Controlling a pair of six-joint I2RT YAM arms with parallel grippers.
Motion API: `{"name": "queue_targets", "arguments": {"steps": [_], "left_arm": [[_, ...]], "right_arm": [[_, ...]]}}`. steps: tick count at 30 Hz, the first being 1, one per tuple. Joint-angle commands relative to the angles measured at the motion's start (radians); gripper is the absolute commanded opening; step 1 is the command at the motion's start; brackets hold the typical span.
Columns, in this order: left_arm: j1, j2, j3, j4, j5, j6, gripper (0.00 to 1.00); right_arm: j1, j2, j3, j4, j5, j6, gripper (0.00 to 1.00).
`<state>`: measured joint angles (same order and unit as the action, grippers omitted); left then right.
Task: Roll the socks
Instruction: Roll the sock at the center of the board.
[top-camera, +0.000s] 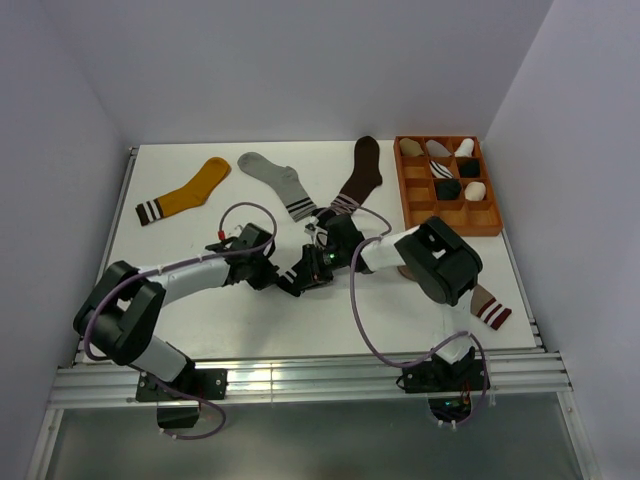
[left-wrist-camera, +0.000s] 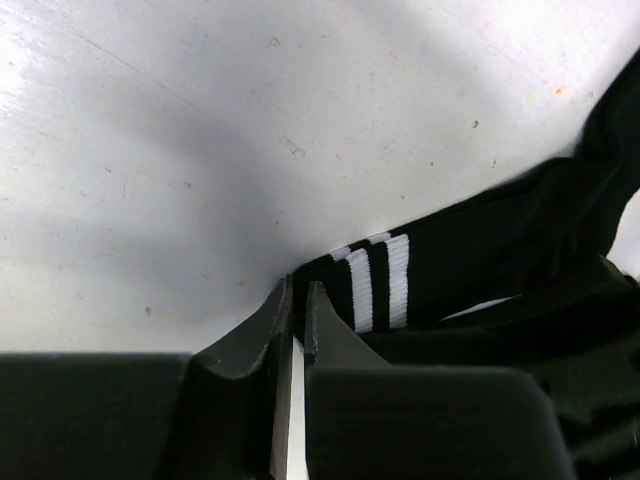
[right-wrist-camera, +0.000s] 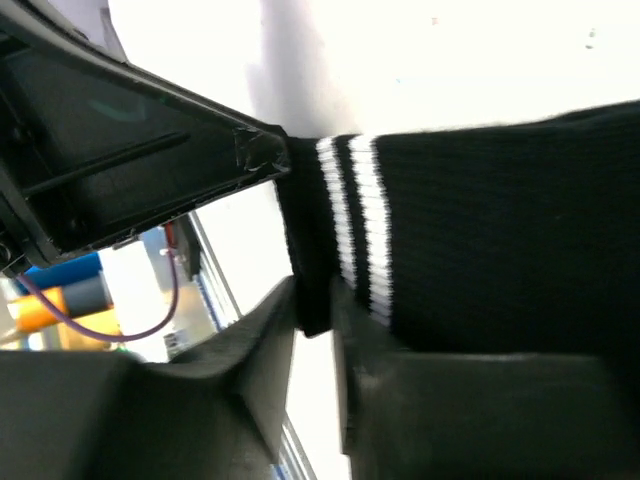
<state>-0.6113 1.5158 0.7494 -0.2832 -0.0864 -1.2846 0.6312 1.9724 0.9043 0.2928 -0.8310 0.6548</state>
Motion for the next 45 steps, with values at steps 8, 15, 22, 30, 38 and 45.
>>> {"name": "queue_targets", "arguments": {"steps": [8, 15, 22, 30, 38, 45], "left_arm": [[-0.002, 0.047, 0.131, -0.168, 0.016, 0.002, 0.00], [-0.002, 0.064, 0.172, -0.201, 0.040, -0.004, 0.00], [-0.002, 0.064, 0.183, -0.218, 0.059, -0.012, 0.00], [-0.002, 0.069, 0.174, -0.212, 0.077, -0.025, 0.00], [0.001, 0.072, 0.174, -0.211, 0.077, -0.033, 0.00], [0.008, 0.072, 0.166, -0.198, 0.077, -0.042, 0.00]], "right_arm": [[0.080, -0.171, 0.022, -0.182, 0.245, -0.237, 0.42], [0.174, -0.240, 0.028, -0.250, 0.447, -0.352, 0.43], [0.272, -0.297, 0.012, -0.247, 0.676, -0.423, 0.46], [0.354, -0.290, 0.007, -0.239, 0.829, -0.472, 0.47], [0.409, -0.276, -0.002, -0.247, 0.917, -0.497, 0.44], [0.433, -0.303, -0.038, -0.224, 0.905, -0.498, 0.45]]}}
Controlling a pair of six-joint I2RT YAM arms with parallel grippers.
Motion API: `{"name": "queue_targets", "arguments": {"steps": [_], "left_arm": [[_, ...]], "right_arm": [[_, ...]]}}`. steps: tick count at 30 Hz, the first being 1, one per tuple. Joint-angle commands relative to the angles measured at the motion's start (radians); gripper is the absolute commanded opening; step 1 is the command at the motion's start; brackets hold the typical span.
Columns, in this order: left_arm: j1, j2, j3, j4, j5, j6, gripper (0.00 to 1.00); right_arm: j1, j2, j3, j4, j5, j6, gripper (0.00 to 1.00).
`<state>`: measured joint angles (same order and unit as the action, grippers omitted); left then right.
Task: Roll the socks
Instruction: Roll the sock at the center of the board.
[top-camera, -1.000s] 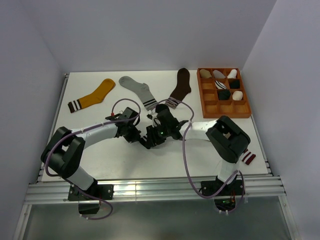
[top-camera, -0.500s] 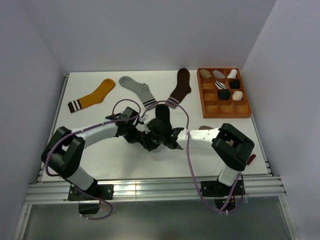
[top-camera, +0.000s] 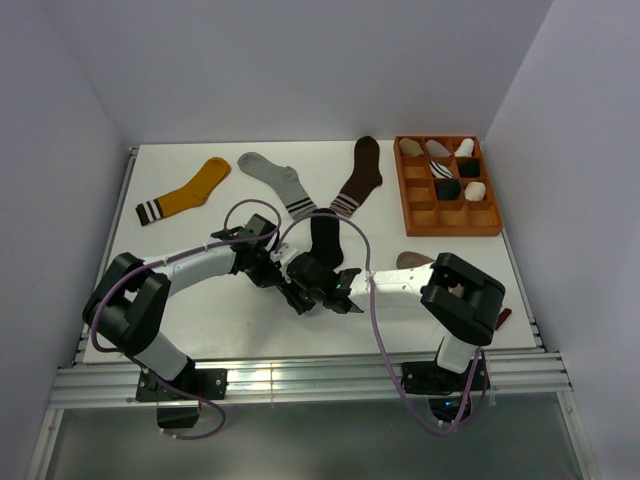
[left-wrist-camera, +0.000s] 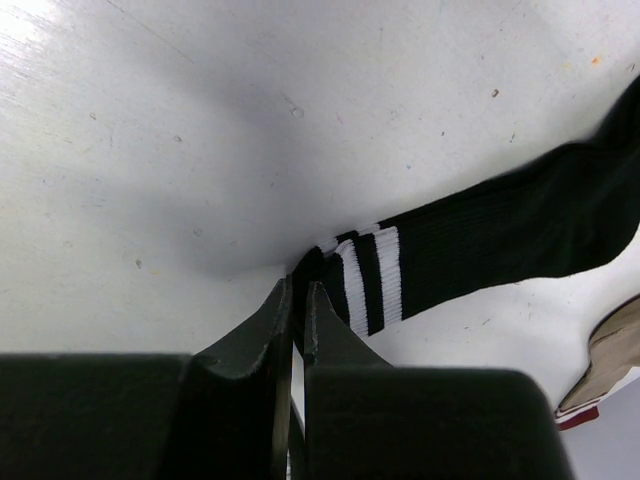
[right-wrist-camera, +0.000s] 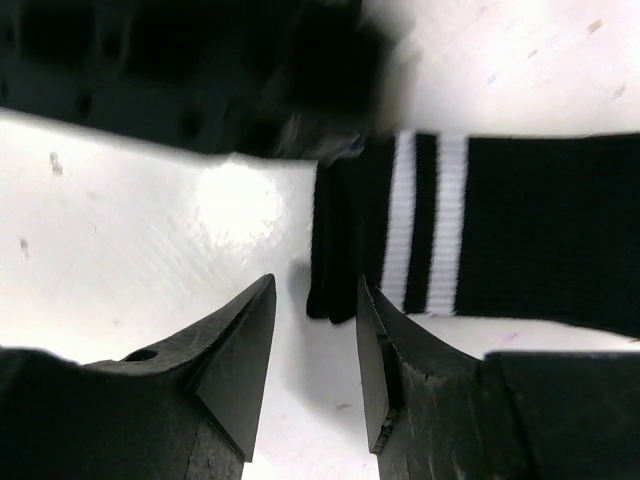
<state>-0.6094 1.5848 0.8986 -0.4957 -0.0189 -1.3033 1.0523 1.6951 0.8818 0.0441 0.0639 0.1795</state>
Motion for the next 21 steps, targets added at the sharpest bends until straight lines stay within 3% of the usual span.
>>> {"name": "queue_targets", "arguments": {"steps": [1, 13, 21], "left_arm": [[0.008, 0.003, 0.014, 0.017, 0.010, -0.024, 0.00], [0.022, 0.003, 0.008, 0.023, 0.023, -0.021, 0.00], [0.022, -0.002, 0.006, 0.025, 0.027, -0.022, 0.00]], "right_arm": [[0.012, -0.029, -0.018, 0.022, 0.011, -0.020, 0.45], [0.012, -0.020, -0.055, 0.086, 0.039, -0.054, 0.46], [0.049, -0.012, -0.046, 0.108, 0.140, -0.074, 0.45]]}}
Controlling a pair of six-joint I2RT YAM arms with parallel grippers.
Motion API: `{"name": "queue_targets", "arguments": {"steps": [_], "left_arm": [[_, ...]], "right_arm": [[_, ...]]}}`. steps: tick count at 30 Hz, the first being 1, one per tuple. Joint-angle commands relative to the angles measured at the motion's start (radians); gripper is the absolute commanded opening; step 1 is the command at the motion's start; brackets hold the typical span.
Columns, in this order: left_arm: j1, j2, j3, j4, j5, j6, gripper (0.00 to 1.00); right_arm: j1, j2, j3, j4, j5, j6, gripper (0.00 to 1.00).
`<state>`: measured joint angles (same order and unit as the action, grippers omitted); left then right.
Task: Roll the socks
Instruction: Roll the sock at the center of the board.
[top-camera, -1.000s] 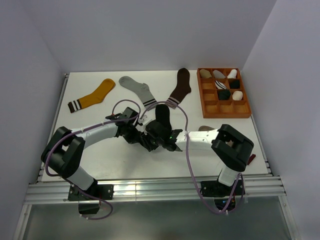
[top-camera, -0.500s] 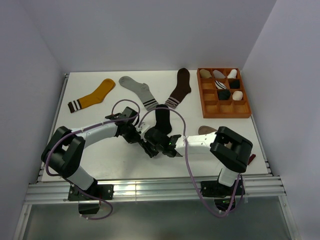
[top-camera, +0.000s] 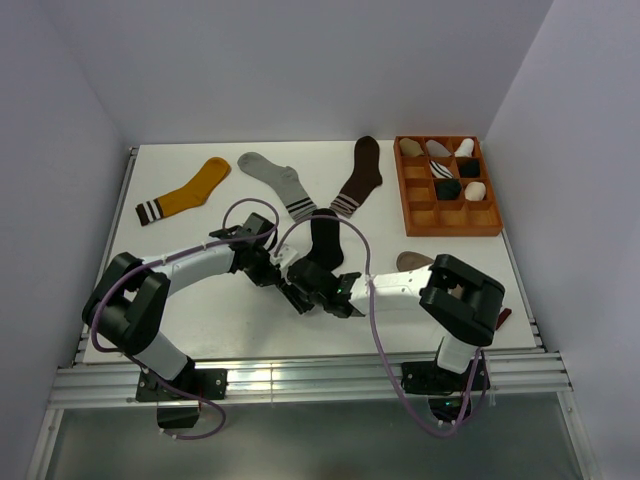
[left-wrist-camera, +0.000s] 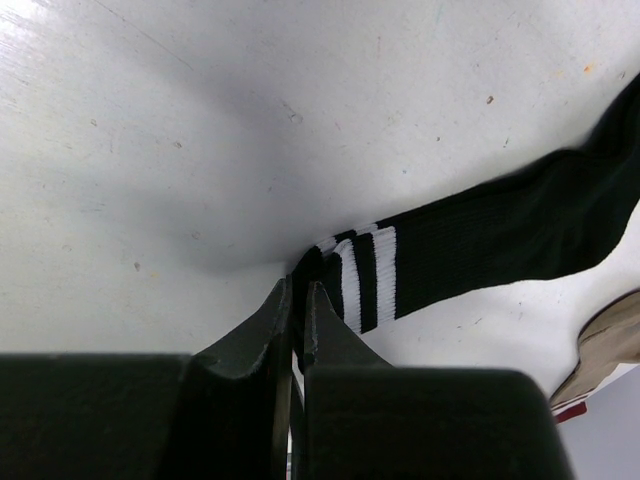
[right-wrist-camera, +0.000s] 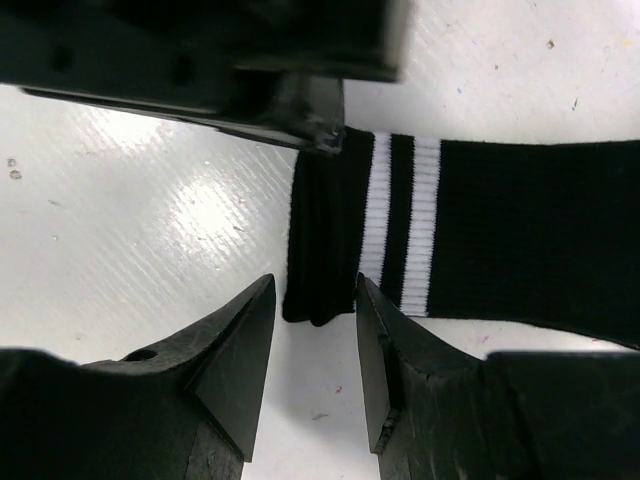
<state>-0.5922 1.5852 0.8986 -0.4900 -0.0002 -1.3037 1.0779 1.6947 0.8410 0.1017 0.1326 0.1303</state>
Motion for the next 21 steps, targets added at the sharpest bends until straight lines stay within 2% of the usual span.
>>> {"name": "queue_targets", "arguments": {"steps": [1, 5, 11, 18, 21], "left_arm": [[0.005, -0.002, 0.003, 0.019, 0.009, -0.022, 0.00], [0.005, -0.004, 0.002, 0.019, 0.009, -0.022, 0.00], [0.005, 0.001, 0.005, 0.021, 0.009, -0.020, 0.00], [0.006, -0.014, -0.009, 0.042, 0.015, -0.032, 0.00], [0.011, -0.027, -0.027, 0.057, 0.020, -0.039, 0.01]], "right_arm": [[0.031, -0.004, -0.003, 0.050, 0.074, -0.027, 0.45], [0.045, 0.005, 0.006, 0.053, 0.090, -0.035, 0.45], [0.063, 0.023, 0.012, 0.049, 0.124, -0.040, 0.34], [0.063, 0.043, 0.020, 0.023, 0.153, -0.026, 0.00], [0.044, 0.030, 0.010, 0.013, 0.109, -0.005, 0.00]]}}
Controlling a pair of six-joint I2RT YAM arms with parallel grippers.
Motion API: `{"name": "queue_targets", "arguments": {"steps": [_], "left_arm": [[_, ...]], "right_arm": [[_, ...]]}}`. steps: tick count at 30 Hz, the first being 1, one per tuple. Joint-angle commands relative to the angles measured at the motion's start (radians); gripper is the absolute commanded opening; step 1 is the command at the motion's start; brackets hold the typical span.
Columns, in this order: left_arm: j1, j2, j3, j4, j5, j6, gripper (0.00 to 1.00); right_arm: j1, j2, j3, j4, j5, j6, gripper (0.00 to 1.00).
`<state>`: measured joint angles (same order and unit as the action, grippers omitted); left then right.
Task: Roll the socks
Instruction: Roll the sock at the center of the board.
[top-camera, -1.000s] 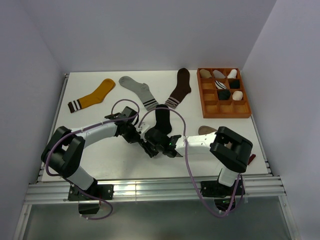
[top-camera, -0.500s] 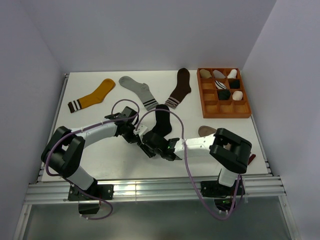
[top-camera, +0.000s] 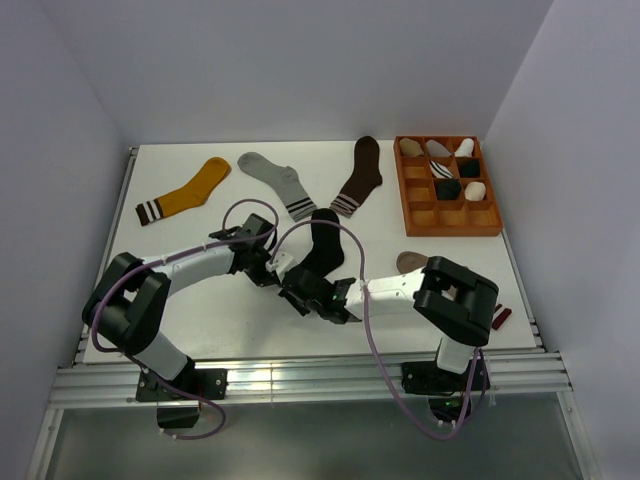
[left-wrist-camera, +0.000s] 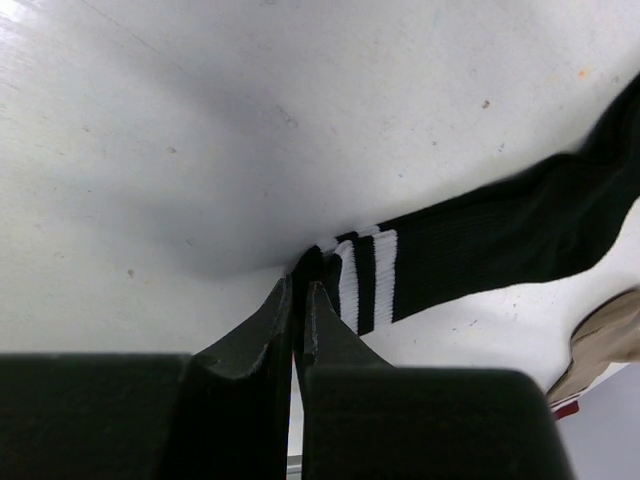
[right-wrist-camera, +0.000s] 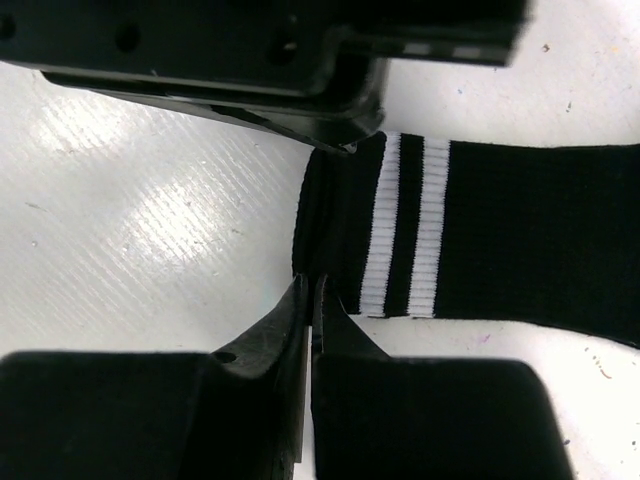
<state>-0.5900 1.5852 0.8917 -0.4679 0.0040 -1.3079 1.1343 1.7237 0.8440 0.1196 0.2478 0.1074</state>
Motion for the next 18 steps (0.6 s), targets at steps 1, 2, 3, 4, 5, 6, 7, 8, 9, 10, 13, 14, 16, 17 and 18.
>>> {"name": "queue_targets", "arguments": {"steps": [1, 2, 3, 4, 5, 6, 7, 8, 9, 10, 13, 14, 16, 17, 18], "left_arm": [[0.010, -0.031, -0.025, 0.040, 0.016, -0.037, 0.01], [0.013, -0.039, -0.034, 0.043, 0.017, -0.039, 0.01], [0.015, -0.040, -0.039, 0.052, 0.021, -0.040, 0.00], [0.016, -0.045, -0.043, 0.055, 0.025, -0.042, 0.00], [0.019, -0.048, -0.045, 0.054, 0.027, -0.040, 0.00], [0.019, -0.047, -0.043, 0.052, 0.025, -0.039, 0.00], [0.019, -0.044, -0.037, 0.049, 0.024, -0.037, 0.00], [0.019, -0.042, -0.033, 0.046, 0.025, -0.036, 0.00], [0.019, -0.041, -0.031, 0.043, 0.024, -0.037, 0.00], [0.019, -0.042, -0.027, 0.043, 0.027, -0.037, 0.00], [0.019, -0.045, -0.019, 0.037, 0.031, -0.037, 0.00], [0.019, -0.044, -0.016, 0.035, 0.031, -0.034, 0.00], [0.019, -0.039, -0.007, 0.028, 0.031, -0.033, 0.00], [0.019, -0.037, -0.004, 0.026, 0.036, -0.030, 0.00], [0.019, -0.033, 0.001, 0.019, 0.039, -0.027, 0.00]], "right_arm": [[-0.024, -0.007, -0.003, 0.000, -0.027, 0.026, 0.00], [-0.034, -0.019, -0.011, 0.000, -0.047, 0.038, 0.00], [-0.047, -0.042, -0.020, 0.009, -0.082, 0.040, 0.00], [-0.071, -0.052, -0.035, 0.014, -0.099, 0.044, 0.00], [-0.080, -0.059, -0.040, 0.017, -0.107, 0.043, 0.00], [-0.085, -0.068, -0.042, 0.014, -0.113, 0.038, 0.05], [-0.088, -0.069, -0.040, 0.011, -0.114, 0.035, 0.09], [-0.087, -0.069, -0.040, 0.015, -0.122, 0.032, 0.18], [-0.087, -0.069, -0.043, 0.028, -0.130, 0.031, 0.23], [-0.085, -0.069, -0.046, 0.031, -0.130, 0.028, 0.28], [-0.076, -0.073, -0.049, 0.038, -0.124, 0.011, 0.36], [-0.070, -0.073, -0.049, 0.041, -0.120, 0.003, 0.37], [-0.064, -0.075, -0.049, 0.046, -0.114, -0.002, 0.38], [-0.056, -0.073, -0.048, 0.046, -0.098, -0.009, 0.39], [-0.048, -0.070, -0.043, 0.043, -0.069, -0.015, 0.39]]}}
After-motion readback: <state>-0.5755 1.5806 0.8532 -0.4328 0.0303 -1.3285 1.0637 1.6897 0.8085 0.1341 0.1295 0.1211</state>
